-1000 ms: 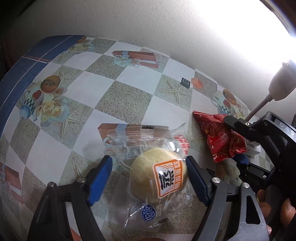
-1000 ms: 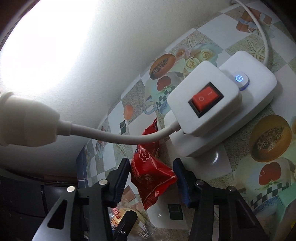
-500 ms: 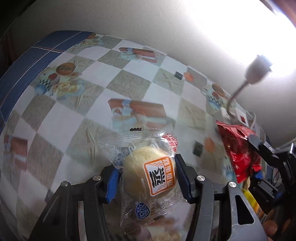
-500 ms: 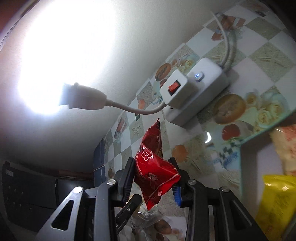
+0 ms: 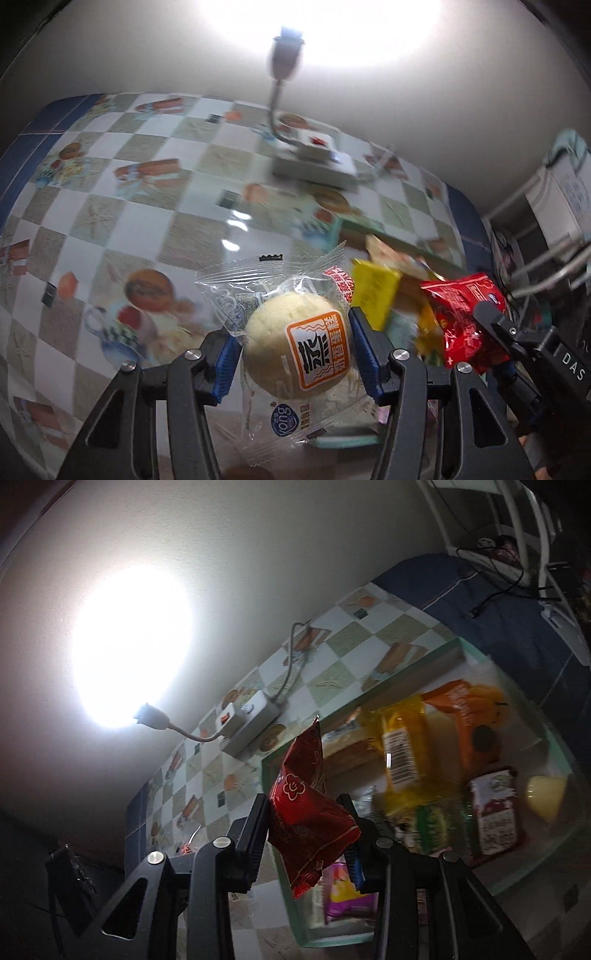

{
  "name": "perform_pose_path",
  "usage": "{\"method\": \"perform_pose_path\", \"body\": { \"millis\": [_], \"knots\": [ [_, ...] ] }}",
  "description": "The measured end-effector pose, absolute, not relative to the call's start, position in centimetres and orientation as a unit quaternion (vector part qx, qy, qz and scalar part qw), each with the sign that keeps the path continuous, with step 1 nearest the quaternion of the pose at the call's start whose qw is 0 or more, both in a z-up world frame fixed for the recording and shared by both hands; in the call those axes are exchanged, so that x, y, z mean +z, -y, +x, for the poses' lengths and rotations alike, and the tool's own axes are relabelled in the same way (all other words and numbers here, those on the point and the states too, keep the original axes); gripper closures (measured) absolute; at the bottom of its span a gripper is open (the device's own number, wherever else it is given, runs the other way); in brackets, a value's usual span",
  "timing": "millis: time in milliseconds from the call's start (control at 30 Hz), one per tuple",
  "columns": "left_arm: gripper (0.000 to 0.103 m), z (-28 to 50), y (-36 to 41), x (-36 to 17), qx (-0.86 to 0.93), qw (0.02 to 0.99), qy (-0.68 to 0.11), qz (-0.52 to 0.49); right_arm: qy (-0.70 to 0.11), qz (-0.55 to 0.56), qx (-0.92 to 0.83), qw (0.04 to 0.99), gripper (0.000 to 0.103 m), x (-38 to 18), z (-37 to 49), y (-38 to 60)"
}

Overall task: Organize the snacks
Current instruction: 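Carry the bun and red chip bag over the tray and open both grippers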

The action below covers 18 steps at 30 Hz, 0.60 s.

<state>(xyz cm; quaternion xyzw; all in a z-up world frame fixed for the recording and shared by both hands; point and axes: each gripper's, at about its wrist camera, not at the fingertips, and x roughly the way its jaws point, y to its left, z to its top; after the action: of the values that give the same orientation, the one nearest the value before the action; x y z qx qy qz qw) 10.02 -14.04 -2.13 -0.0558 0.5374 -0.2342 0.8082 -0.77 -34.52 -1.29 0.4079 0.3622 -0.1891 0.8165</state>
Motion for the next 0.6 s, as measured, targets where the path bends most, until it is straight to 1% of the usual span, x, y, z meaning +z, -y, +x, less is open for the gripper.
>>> {"method": "perform_pose_path", "body": {
  "millis": [200,333,433,500,533,567,600],
  "knots": [
    [0.046,7.3,17.5,-3.3,-0.265,0.791,-0.55,-0.035,-0.372,0.416,-0.213,0.802,0.062,-3.1,-4.4,36.2],
    [0.045,7.2,18.8,-3.8,-0.281,0.784,-0.552,-0.031,-0.367,0.427,-0.215,0.798,0.061,-3.5,-5.7,37.5],
    [0.045,7.5,19.6,-3.7,-0.29,0.79,-0.539,-0.023,-0.362,0.434,-0.217,0.796,0.061,-3.9,-5.7,38.2],
    [0.044,7.8,20.3,-3.9,-0.307,0.786,-0.536,-0.023,-0.361,0.437,-0.215,0.795,0.061,-4.1,-5.4,38.5],
    [0.041,7.9,20.6,-4.1,-0.315,0.783,-0.536,-0.024,-0.361,0.436,-0.215,0.796,0.058,-4.2,-5.3,38.7],
    [0.031,7.9,20.9,-4.2,-0.321,0.78,-0.537,-0.023,-0.362,0.433,-0.214,0.797,0.058,-4.2,-5.1,38.8],
    [0.02,7.8,21.0,-4.2,-0.322,0.781,-0.535,-0.021,-0.363,0.43,-0.215,0.798,0.054,-4.2,-5.1,38.8]
  ]
}}
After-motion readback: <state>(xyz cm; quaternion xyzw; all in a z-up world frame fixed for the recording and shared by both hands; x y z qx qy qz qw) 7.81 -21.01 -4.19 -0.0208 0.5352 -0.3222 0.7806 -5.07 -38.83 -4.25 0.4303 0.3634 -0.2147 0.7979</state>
